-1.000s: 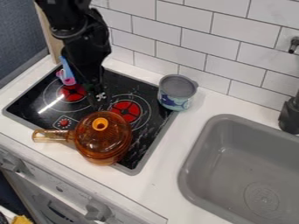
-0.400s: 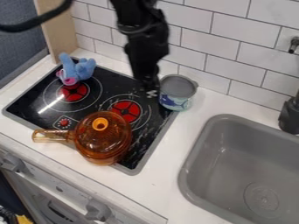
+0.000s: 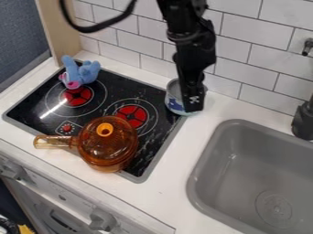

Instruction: Move the can to the bottom of the stove beside the brown pot.

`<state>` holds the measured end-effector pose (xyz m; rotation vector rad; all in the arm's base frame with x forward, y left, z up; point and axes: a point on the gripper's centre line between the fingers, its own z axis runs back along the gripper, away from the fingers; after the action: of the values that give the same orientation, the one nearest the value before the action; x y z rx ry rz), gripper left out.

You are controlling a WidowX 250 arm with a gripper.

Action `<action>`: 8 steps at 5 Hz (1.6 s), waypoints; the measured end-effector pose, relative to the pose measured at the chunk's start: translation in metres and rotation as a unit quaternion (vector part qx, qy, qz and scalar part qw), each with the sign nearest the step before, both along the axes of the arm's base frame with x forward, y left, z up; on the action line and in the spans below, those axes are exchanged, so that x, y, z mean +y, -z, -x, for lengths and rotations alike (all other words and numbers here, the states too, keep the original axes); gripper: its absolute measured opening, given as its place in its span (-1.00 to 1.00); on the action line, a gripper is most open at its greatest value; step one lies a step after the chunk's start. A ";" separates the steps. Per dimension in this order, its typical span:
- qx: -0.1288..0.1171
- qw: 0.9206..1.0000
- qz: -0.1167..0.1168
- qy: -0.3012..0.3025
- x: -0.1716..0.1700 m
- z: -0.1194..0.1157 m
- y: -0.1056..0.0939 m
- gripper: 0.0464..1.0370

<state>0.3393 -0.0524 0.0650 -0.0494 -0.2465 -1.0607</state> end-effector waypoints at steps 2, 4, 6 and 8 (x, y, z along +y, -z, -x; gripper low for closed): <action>0.012 0.998 0.009 0.061 -0.024 -0.022 0.032 0.93; 0.006 0.996 -0.006 0.091 -0.027 -0.032 0.053 0.93; -0.001 0.996 -0.007 0.084 -0.022 -0.046 0.053 0.93; -0.019 0.999 -0.031 0.034 0.014 -0.048 0.040 0.93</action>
<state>0.3871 -0.0388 0.0255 0.0188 -0.2474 -1.1370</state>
